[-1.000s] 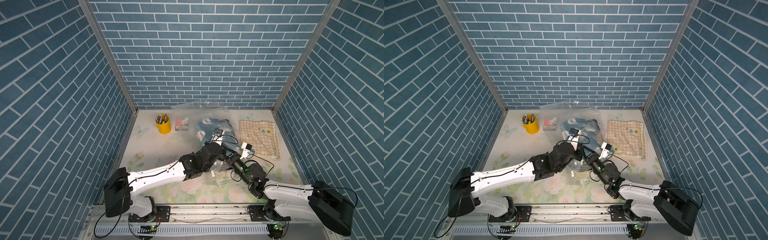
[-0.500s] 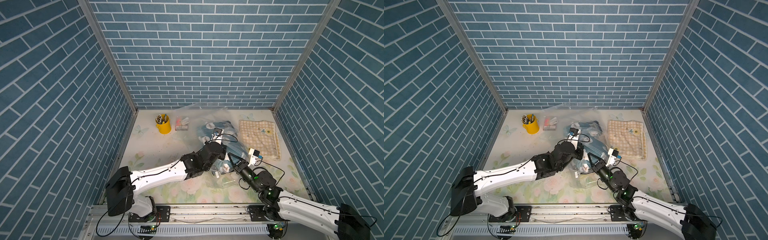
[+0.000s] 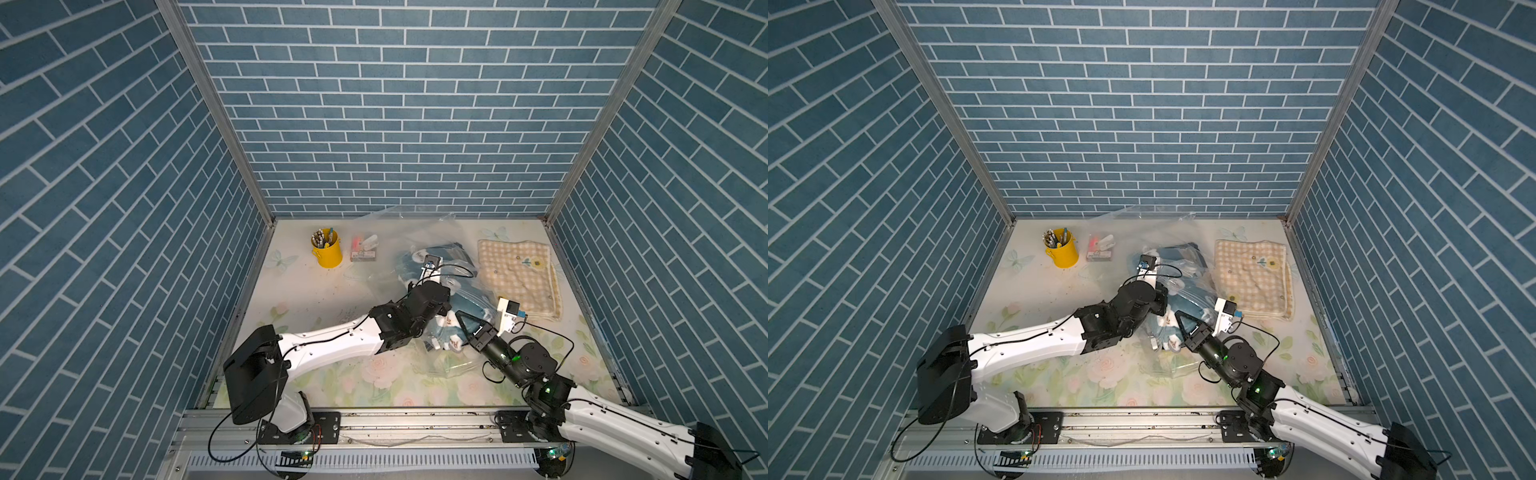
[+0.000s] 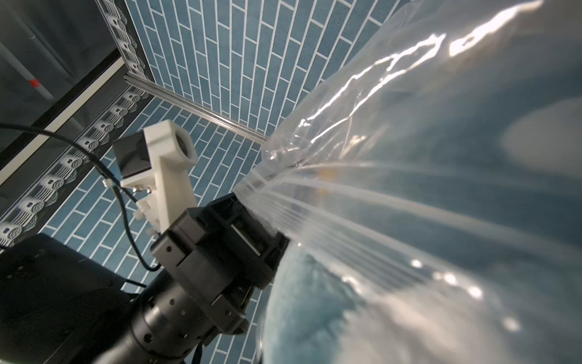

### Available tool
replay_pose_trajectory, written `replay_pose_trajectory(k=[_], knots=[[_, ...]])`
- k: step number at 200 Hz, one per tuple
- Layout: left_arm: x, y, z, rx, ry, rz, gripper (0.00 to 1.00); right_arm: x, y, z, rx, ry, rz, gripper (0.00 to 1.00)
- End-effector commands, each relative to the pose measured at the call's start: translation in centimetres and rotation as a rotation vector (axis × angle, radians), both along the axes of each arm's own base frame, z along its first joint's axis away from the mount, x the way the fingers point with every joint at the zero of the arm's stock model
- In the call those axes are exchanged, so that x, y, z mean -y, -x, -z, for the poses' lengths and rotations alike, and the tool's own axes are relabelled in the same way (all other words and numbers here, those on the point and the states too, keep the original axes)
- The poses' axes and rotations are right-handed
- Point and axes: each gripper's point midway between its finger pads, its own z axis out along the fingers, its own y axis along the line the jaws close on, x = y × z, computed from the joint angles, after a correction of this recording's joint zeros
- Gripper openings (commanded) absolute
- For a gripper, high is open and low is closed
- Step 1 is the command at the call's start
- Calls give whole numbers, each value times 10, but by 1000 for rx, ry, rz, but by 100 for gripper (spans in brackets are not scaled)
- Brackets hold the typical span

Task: Take the blanket out of the vacuum bag
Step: Take out the blanket from the vacuum bag.

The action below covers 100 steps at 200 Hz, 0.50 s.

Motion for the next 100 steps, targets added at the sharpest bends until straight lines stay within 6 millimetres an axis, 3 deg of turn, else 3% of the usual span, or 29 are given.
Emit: replay_pose_trajectory(k=[1,50,100], knots=[[-23,-10,-4,19,9,-88,0,6,15,-51,137,-61,-35,0],[-22,-13,-9,27,14,-94,0,-2,33,-48,177,-40,-147,0],[-21,-22,-4,22,7,-115,0,1,44,-79,281,-14,-170,0]])
